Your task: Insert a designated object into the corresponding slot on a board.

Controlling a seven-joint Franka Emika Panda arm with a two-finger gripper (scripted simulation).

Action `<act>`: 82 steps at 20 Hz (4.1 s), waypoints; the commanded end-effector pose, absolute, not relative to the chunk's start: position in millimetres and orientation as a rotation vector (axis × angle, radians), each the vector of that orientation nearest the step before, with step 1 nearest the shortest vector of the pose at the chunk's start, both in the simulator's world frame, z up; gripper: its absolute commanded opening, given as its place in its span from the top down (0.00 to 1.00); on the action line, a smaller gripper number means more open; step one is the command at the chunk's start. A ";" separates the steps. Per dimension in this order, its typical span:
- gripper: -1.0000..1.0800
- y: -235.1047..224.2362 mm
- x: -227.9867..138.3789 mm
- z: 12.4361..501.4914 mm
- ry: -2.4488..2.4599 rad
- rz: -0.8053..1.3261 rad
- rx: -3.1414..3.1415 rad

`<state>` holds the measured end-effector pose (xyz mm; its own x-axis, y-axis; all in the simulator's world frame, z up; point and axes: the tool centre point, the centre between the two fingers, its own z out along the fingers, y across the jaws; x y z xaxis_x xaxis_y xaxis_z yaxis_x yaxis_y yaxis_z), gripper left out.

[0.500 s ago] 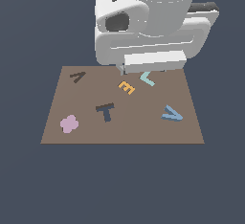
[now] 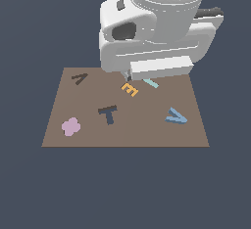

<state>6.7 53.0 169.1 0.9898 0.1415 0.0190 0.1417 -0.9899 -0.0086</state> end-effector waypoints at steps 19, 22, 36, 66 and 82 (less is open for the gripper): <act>0.04 114.2 57.1 92.4 -1.143 -0.012 -2.920; 0.04 126.6 61.3 80.1 -1.285 -0.009 -2.862; 0.04 158.2 65.3 50.4 -1.617 0.000 -2.693; 1.00 156.9 61.9 30.1 -1.635 0.000 -2.683; 1.00 123.6 11.7 31.7 -1.863 0.000 -2.530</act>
